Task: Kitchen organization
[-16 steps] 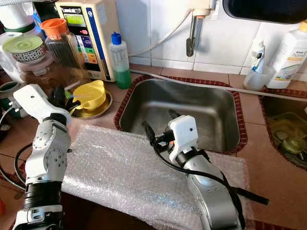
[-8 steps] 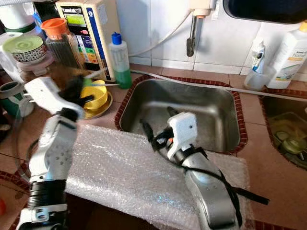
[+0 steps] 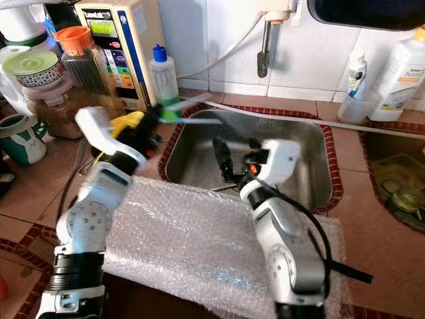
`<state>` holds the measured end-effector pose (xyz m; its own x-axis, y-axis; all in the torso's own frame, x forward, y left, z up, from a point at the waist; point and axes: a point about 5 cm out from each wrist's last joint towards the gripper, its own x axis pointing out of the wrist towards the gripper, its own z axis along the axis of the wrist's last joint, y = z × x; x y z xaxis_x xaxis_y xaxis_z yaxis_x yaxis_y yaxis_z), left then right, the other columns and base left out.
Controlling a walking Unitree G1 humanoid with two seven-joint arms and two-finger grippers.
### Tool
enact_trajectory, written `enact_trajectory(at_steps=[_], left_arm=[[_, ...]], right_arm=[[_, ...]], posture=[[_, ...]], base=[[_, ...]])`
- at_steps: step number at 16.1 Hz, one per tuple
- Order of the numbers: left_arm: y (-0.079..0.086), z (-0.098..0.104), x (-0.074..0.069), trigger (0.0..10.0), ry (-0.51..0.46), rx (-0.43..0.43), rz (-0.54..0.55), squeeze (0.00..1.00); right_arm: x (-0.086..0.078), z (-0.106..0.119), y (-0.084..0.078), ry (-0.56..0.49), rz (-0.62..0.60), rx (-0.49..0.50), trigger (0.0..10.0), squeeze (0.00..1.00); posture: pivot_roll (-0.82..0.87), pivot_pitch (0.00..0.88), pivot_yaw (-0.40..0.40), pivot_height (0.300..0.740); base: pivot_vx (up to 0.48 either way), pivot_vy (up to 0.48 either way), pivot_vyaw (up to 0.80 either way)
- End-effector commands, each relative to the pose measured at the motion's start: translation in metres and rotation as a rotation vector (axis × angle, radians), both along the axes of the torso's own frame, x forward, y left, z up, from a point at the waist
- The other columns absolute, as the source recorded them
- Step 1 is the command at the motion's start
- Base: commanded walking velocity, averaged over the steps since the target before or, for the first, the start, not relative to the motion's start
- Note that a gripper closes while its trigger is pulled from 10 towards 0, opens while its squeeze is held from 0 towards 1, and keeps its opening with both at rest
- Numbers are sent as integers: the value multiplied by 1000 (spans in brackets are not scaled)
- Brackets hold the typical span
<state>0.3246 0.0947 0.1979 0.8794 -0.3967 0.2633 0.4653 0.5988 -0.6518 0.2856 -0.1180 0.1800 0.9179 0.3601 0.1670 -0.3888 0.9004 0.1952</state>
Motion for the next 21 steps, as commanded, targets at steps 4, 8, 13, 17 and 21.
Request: enact_trajectory(at_steps=[4,8,13,17,21], left_arm=[[-14,2,-4,0,-7,39,-64,0],[-25,1,-5,0,-2,73,-111,0],[-39,-5,-11,0,28,105,-184,0],[-45,-4,-16,0,30,105,-210,0],[-40,-7,-16,0,36,130,-183,0]], right_arm=[[-1,4,7,-126,163,-320,10000,0],[6,3,-1,-212,148,-523,10000,0],[18,-2,1,-303,94,-747,9882,0],[22,-8,10,-323,105,-782,0,0],[28,-19,0,-275,29,-844,0,0]], posture=[[7,39,82,740],[7,44,80,740],[7,44,80,740],[12,48,78,740],[10,52,80,740]], base=[[0,0,0],[0,0,0],[0,0,0],[0,0,0],[0,0,0]])
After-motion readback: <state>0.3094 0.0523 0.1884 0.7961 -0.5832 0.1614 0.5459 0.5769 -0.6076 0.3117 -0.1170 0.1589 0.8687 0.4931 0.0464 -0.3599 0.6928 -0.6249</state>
